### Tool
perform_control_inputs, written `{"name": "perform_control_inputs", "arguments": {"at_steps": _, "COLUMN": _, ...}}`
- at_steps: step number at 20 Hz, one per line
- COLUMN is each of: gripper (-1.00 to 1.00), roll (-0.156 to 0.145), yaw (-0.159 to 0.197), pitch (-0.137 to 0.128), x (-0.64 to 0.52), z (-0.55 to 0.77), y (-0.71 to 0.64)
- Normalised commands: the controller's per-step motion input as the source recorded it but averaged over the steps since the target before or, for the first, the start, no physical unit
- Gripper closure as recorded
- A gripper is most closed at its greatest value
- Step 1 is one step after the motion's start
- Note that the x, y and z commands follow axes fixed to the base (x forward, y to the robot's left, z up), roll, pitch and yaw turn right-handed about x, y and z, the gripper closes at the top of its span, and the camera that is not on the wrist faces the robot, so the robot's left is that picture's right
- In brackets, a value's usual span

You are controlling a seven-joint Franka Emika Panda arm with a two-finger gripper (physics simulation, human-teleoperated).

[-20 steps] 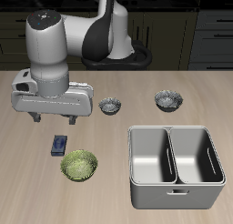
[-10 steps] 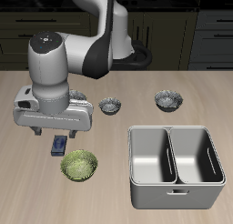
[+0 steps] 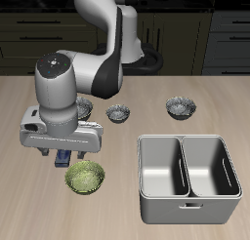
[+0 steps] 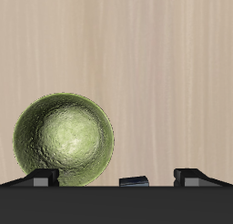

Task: Place the green bowl in the right side of the drainer

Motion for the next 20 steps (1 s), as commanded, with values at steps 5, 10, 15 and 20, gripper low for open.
{"name": "perform_control_inputs", "arguments": {"at_steps": 5, "gripper": -1.00, "roll": -0.009, "yaw": -0.007, "pitch": 0.029, "x": 0.00, "z": -0.23, "y": -0.06}}
{"name": "perform_control_inputs", "arguments": {"at_steps": 10, "gripper": -1.00, "roll": 0.013, "yaw": 0.006, "pitch": 0.030, "x": 0.00, "z": -0.26, "y": 0.06}}
{"name": "perform_control_inputs", "arguments": {"at_steps": 15, "gripper": -1.00, "roll": -0.004, "yaw": -0.008, "pitch": 0.033, "x": -0.01, "z": -0.29, "y": -0.08}}
{"name": "perform_control_inputs", "arguments": {"at_steps": 20, "gripper": -1.00, "roll": 0.002, "yaw": 0.026, "pitch": 0.030, "x": -0.04, "z": -0.32, "y": 0.01}}
